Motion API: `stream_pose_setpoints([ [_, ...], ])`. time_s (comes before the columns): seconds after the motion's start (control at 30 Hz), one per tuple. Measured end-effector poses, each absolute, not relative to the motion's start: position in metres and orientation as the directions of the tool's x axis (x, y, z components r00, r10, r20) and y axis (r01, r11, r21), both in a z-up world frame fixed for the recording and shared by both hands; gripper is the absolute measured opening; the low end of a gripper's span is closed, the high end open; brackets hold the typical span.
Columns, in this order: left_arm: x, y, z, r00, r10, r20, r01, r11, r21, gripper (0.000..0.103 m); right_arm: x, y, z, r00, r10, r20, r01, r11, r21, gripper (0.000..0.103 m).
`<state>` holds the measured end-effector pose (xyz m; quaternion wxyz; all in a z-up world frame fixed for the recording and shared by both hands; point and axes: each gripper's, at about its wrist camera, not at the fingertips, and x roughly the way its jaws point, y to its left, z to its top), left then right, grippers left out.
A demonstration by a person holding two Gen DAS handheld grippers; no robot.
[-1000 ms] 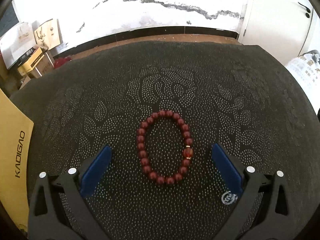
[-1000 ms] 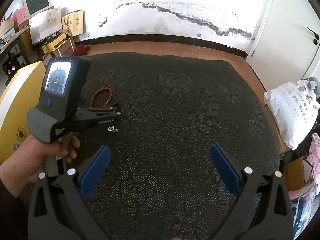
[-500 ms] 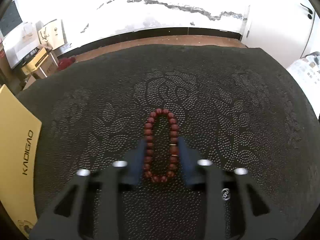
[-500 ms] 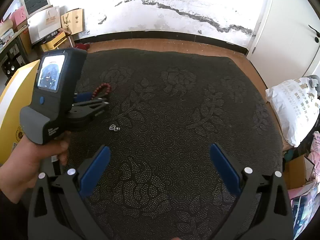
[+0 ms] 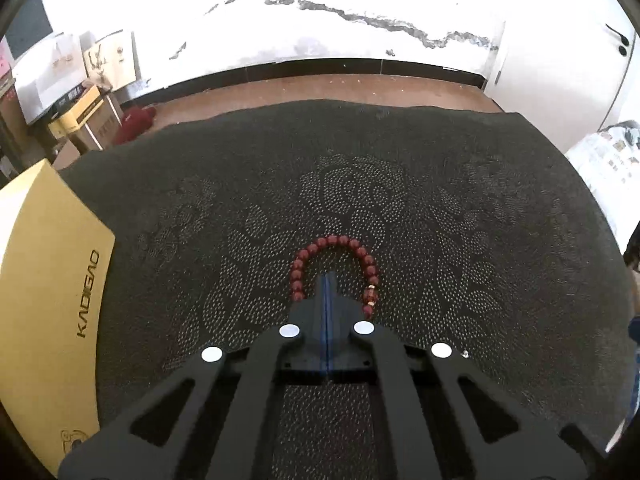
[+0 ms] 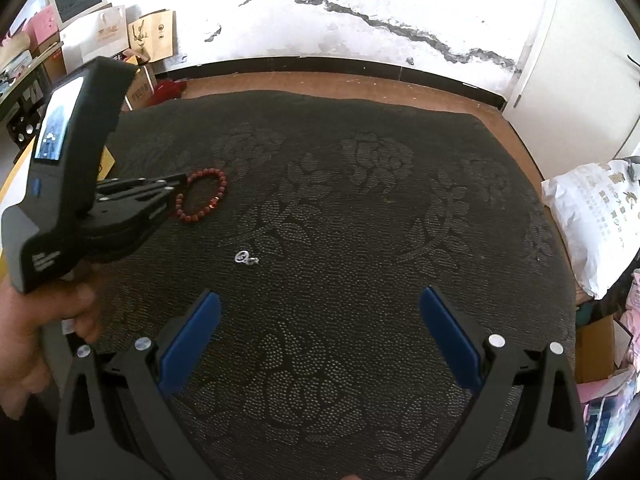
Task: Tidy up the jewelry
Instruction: 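Lift the red bead bracelet off the rug with the left tool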
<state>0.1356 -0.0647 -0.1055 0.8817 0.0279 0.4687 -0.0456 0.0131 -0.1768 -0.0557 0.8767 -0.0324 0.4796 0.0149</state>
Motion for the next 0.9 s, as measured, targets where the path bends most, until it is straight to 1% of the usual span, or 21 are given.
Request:
stream_pose_setpoints([
  [0.1, 0.129, -0.060, -0.096, 0.572, -0.044, -0.819, 0.109, 0.994, 0.023, 0.000, 0.017, -0.173, -0.058, 0.537, -0.005, -0.844, -0.061, 0.997, -0.045, 0.096],
  [0.23, 0.124, -0.049, -0.080, 0.588, -0.082, -0.805, 0.115, 0.993, -0.017, 0.000, 0.020, -0.169, -0.061, 0.531, -0.008, -0.847, -0.062, 0.997, -0.047, 0.096],
  [0.3, 0.126, -0.048, -0.085, 0.576, -0.115, -0.809, 0.140, 0.989, -0.041, 0.000, 0.021, -0.168, -0.063, 0.527, -0.012, -0.850, -0.060, 0.997, -0.051, 0.096],
  [0.4, 0.135, -0.048, -0.106, 0.535, -0.127, -0.835, 0.146, 0.988, -0.057, 0.001, 0.020, -0.168, -0.063, 0.526, -0.013, -0.851, -0.060, 0.997, -0.052, 0.096],
  [0.47, 0.139, -0.050, -0.117, 0.531, -0.109, -0.841, 0.138, 0.990, -0.041, 0.002, 0.020, -0.168, -0.062, 0.530, -0.015, -0.848, -0.061, 0.997, -0.056, 0.096],
  [0.5, 0.141, -0.052, -0.120, 0.532, -0.111, -0.839, 0.144, 0.989, -0.040, 0.007, 0.020, -0.169, -0.061, 0.534, -0.014, -0.846, -0.061, 0.997, -0.055, 0.096],
  [0.53, 0.143, -0.052, -0.123, 0.532, -0.118, -0.838, 0.150, 0.988, -0.044, 0.019, 0.019, -0.171, -0.060, 0.537, -0.014, -0.844, -0.058, 0.997, -0.054, 0.096],
  [0.57, 0.145, -0.052, -0.125, 0.536, -0.130, -0.834, 0.150, 0.987, -0.058, 0.027, 0.019, -0.173, -0.060, 0.538, -0.013, -0.843, -0.056, 0.997, -0.052, 0.096],
  [0.63, 0.148, -0.048, -0.125, 0.548, -0.134, -0.825, 0.125, 0.989, -0.077, 0.064, 0.019, -0.175, -0.059, 0.540, -0.011, -0.841, -0.055, 0.997, -0.048, 0.096],
  [0.67, 0.150, -0.046, -0.126, 0.542, -0.142, -0.828, 0.111, 0.989, -0.097, 0.069, 0.019, -0.177, -0.058, 0.542, -0.011, -0.840, -0.054, 0.997, -0.047, 0.096],
  [0.7, 0.152, -0.041, -0.130, 0.522, -0.161, -0.837, 0.091, 0.987, -0.133, 0.070, 0.019, -0.177, -0.057, 0.542, -0.007, -0.840, -0.053, 0.998, -0.042, 0.096],
  [0.73, 0.153, -0.040, -0.132, 0.514, -0.166, -0.842, 0.090, 0.986, -0.139, 0.070, 0.019, -0.179, -0.056, 0.542, -0.003, -0.841, -0.055, 0.998, -0.039, 0.096],
  [0.8, 0.152, -0.047, -0.132, 0.536, -0.133, -0.834, 0.118, 0.990, -0.081, 0.070, 0.018, -0.181, -0.053, 0.548, 0.001, -0.836, -0.059, 0.998, -0.037, 0.096],
  [0.87, 0.150, -0.052, -0.133, 0.545, -0.117, -0.830, 0.131, 0.990, -0.054, 0.068, 0.017, -0.183, -0.051, 0.551, 0.003, -0.834, -0.058, 0.998, -0.035, 0.096],
  [0.9, 0.149, -0.055, -0.133, 0.554, -0.083, -0.828, 0.126, 0.992, -0.015, 0.053, 0.016, -0.185, -0.051, 0.553, 0.004, -0.833, -0.056, 0.998, -0.033, 0.096],
])
